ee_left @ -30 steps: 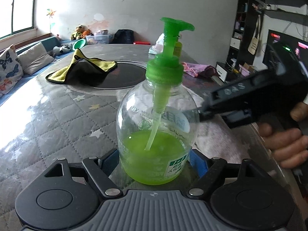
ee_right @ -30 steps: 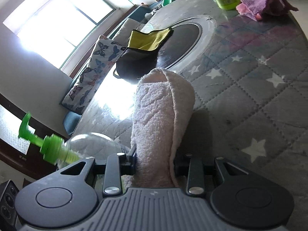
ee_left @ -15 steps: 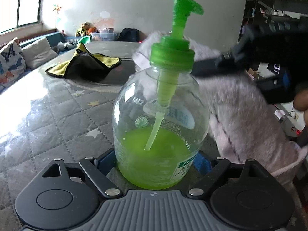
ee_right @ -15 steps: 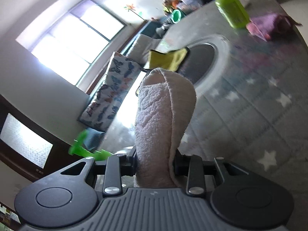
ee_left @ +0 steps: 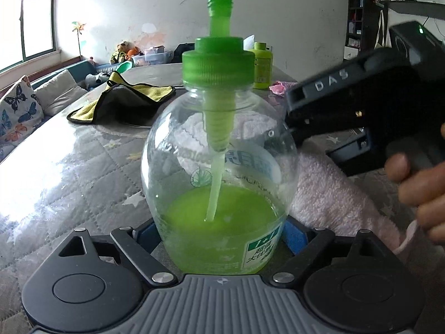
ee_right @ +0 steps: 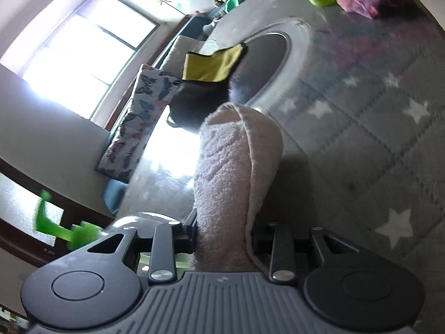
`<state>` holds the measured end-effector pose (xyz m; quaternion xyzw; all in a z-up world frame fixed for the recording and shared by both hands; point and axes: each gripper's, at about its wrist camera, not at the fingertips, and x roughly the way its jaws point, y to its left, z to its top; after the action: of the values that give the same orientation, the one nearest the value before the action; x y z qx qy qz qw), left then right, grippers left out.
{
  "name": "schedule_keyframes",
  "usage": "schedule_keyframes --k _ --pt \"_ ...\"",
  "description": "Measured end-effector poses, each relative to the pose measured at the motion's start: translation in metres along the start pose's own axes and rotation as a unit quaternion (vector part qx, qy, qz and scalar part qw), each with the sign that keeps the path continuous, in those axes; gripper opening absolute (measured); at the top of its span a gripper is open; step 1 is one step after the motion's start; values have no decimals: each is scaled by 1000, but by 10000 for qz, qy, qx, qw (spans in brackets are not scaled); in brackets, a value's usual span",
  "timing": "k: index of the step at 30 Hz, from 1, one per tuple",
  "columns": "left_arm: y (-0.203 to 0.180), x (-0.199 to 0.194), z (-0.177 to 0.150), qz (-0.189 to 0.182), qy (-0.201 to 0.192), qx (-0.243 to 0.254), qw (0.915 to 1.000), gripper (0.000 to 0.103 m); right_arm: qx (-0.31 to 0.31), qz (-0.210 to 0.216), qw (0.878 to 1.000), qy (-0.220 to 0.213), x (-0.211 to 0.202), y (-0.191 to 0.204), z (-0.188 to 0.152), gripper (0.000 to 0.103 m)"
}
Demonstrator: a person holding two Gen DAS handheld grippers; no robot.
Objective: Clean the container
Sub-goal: 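Tilt the pump bottle in the left tool while the right tool wipes it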
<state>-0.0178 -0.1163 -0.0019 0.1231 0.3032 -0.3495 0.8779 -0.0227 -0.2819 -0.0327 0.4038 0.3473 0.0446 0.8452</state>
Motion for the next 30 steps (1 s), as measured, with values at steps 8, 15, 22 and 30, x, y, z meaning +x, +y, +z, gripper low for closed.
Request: schedule_keyframes --k 8,15,22,30 --pt "1 0 1 -122 66 233 9996 98 113 -5 9999 -78 -8 -3 -4 34" --pt "17 3 3 -270 202 358 9988 103 35 604 9976 -335 -43 19 5 34" --pt "18 7 3 -276 116 360 9989 103 237 725 9969 -214 -26 19 8 34" --pt "17 6 2 -278 106 358 9989 103 437 202 9988 96 7 -5 -4 34"
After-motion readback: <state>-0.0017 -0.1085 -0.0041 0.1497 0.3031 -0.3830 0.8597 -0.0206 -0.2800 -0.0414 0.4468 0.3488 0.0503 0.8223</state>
